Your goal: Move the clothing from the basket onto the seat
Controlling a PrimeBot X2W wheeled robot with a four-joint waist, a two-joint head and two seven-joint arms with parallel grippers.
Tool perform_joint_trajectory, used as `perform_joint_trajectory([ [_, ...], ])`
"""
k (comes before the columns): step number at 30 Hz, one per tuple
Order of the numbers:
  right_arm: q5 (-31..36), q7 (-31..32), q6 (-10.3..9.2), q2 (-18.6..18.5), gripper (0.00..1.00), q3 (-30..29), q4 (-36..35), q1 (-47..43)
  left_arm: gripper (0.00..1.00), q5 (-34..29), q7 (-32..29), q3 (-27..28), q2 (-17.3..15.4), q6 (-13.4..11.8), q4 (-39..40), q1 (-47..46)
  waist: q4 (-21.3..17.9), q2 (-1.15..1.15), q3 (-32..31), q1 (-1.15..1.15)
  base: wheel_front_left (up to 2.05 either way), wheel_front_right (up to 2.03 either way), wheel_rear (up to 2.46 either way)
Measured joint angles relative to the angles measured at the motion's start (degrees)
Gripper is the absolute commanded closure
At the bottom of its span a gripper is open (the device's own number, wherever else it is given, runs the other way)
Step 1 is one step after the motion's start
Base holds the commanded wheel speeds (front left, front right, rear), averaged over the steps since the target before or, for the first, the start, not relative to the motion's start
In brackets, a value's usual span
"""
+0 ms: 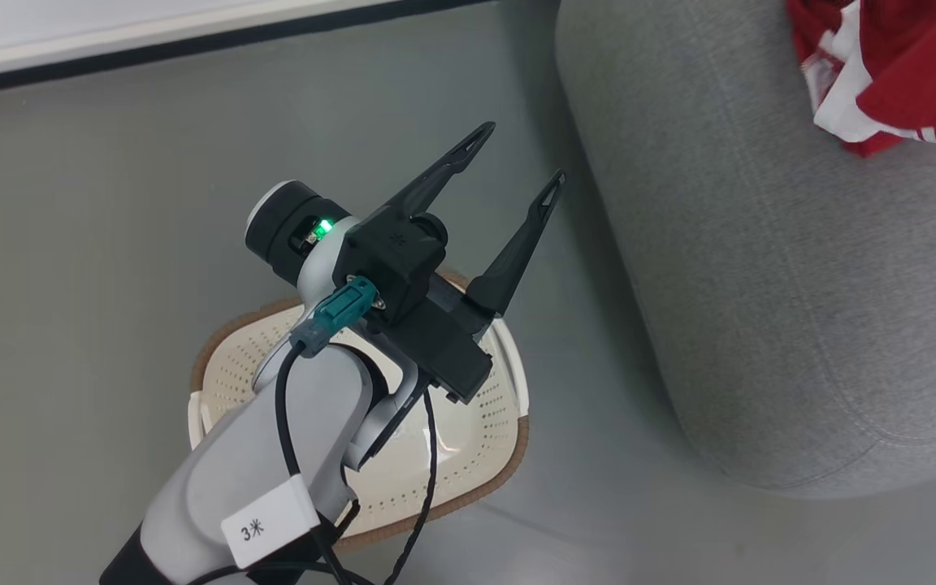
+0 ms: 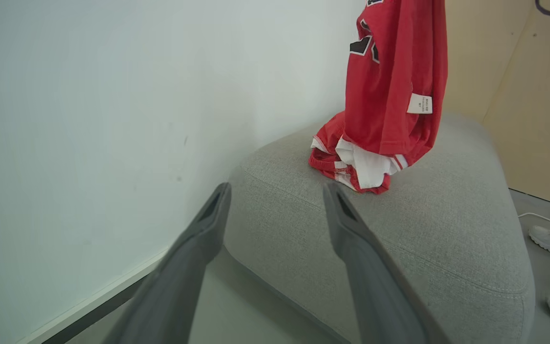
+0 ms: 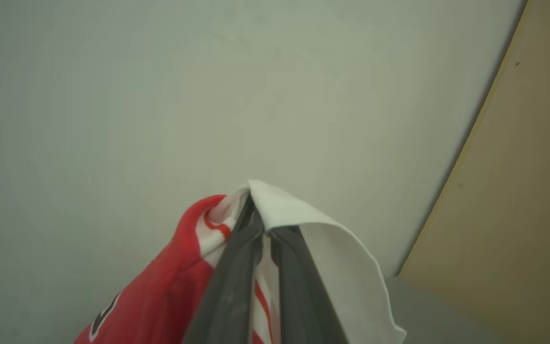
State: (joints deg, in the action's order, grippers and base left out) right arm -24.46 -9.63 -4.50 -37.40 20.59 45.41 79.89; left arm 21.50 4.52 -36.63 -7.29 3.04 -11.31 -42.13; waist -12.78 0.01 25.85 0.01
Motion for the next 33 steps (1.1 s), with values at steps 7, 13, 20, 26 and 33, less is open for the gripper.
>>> perform_joint_trajectory([
  [7, 1.59, 0.57, -0.63, 3.19, 1.0, 2.2, 8.21, -0.92, 0.0, -0.47, -0.87, -0.68, 0.02, 0.01, 0.41, -0.92, 2.28, 0.0, 3.46, 0.0, 0.0, 0.0, 0.0],
  [13, 2.26, 0.58, -1.09, 4.17, 1.0, 2.68, 14.02, -1.77, 0.0, -1.14, -1.82, -1.47, 1.07, 0.05, 0.59, -3.93, 4.38, 0.0, 5.94, 0.0, 0.0, 0.0, 0.0],
  [20, 2.26, 0.45, -1.27, 5.52, 1.0, 2.99, 18.6, -3.58, 0.0, -1.52, -1.99, -2.11, 1.18, 0.09, 0.43, -4.74, 5.77, 0.0, 8.07, 0.0, 0.0, 0.0, 0.0],
  [26, 2.32, -0.89, -1.26, 7.8, 1.0, 3.8, 20.14, -4.19, 0.0, -1.83, -1.96, -2.2, 0.56, 0.48, -0.36, -4.66, 5.88, 0.0, 8.5, 0.0, 0.0, 0.0, 0.0],
  [33, 3.08, -2.75, 0.01, 9.47, 0.54, 5.04, 20.93, -4.15, 0.0, -1.82, -1.55, -1.93, -0.02, 0.48, -1.77, -4.36, 4.61, -0.01, 7.44, -0.01, 0.0, 0.0, 0.0],
])
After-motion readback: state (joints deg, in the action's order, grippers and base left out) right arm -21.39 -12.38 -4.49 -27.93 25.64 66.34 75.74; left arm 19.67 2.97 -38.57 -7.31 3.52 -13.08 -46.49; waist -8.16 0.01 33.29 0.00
